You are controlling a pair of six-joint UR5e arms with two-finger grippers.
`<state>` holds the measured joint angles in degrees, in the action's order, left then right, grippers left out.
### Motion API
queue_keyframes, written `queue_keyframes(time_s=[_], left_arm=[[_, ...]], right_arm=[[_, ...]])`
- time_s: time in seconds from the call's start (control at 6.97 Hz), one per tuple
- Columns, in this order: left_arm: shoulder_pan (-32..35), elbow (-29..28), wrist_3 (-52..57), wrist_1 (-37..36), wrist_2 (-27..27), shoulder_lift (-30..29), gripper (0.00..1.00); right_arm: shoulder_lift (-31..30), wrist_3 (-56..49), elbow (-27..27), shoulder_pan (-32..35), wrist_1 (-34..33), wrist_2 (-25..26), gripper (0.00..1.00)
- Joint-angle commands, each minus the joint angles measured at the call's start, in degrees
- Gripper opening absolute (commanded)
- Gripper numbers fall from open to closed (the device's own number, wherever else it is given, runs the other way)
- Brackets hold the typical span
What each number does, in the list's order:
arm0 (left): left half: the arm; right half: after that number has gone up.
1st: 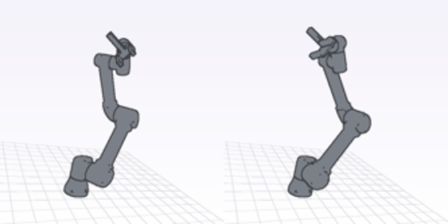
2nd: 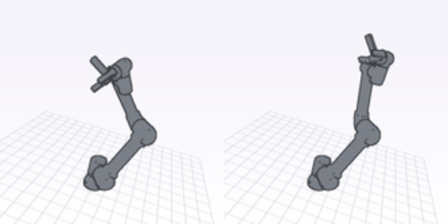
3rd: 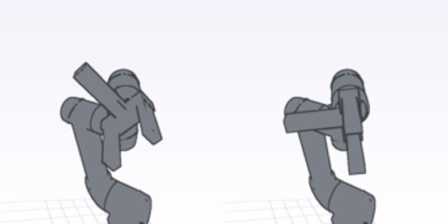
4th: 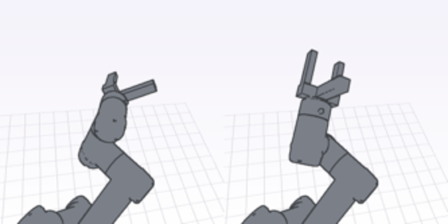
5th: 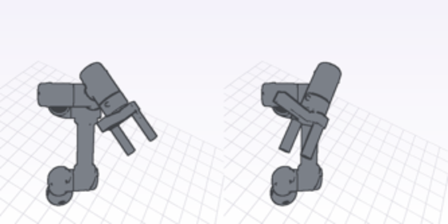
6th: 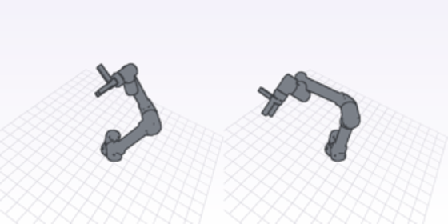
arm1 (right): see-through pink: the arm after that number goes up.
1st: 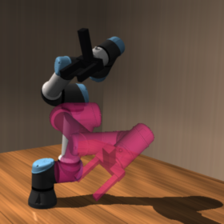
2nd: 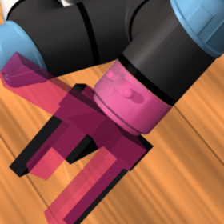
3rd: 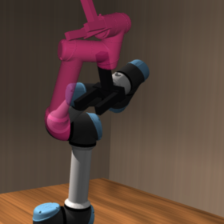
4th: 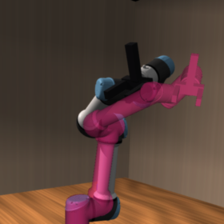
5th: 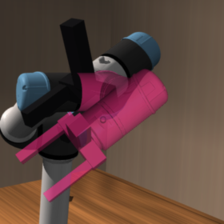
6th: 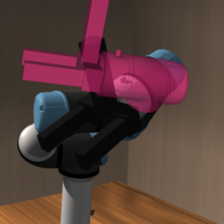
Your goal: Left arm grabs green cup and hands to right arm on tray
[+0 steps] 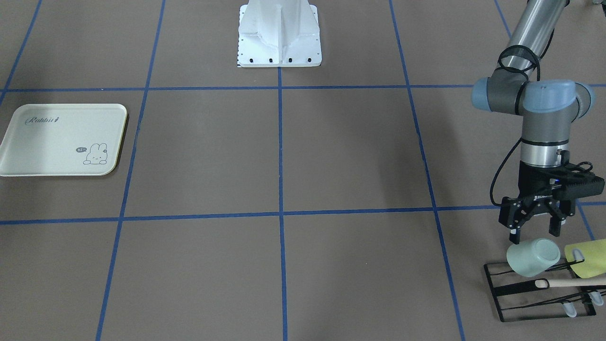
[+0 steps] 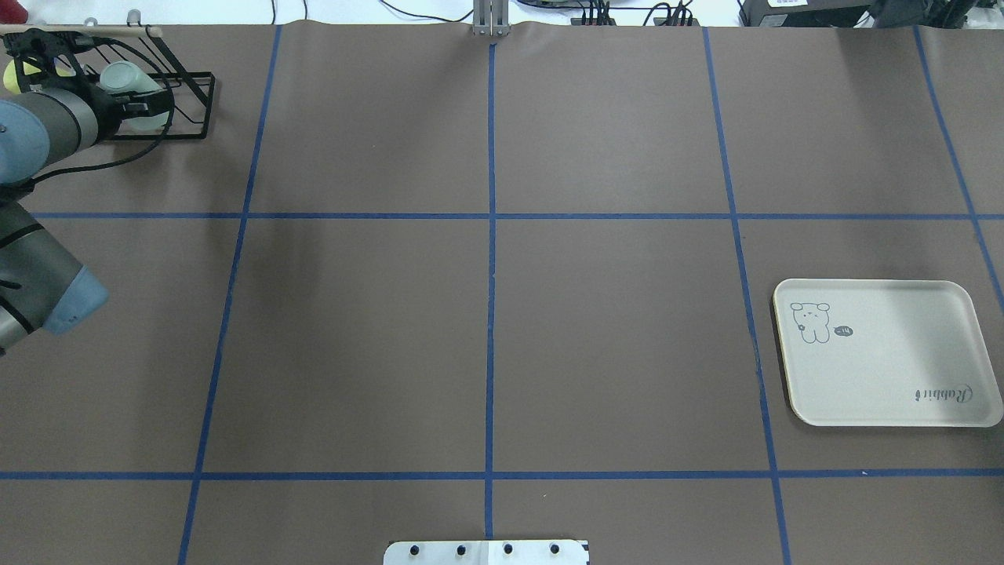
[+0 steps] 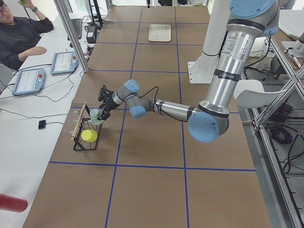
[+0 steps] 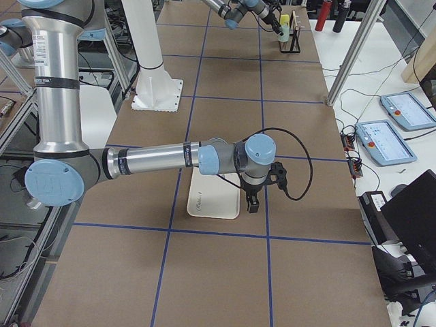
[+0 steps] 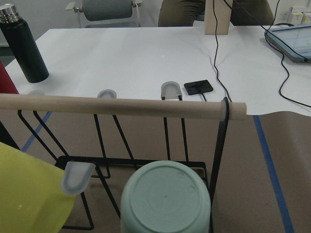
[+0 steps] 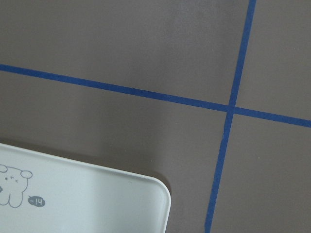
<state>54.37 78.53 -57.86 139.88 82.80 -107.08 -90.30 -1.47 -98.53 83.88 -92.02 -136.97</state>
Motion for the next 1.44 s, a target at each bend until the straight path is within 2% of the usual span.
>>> queue_keyframes(time_s=[0.0,0.29,1.29], left_arm=[[0.03,-0.49,1.42,-0.04,-0.18,-0.23,0.99],[0.03,-1.62,4.51,0.22,-1.93,-1.19,0.99],[0.73,-4.7,4.34,0.31,-1.94,-3.31,0.98]], right_arm=[[0.04,0.06,0.09,-0.04,0.0,-0.06,1.0],[0.04,0.06,0.09,-0.04,-0.09,-0.14,1.0],[0.04,0.06,0.18,-0.04,-0.09,-0.14,1.0]])
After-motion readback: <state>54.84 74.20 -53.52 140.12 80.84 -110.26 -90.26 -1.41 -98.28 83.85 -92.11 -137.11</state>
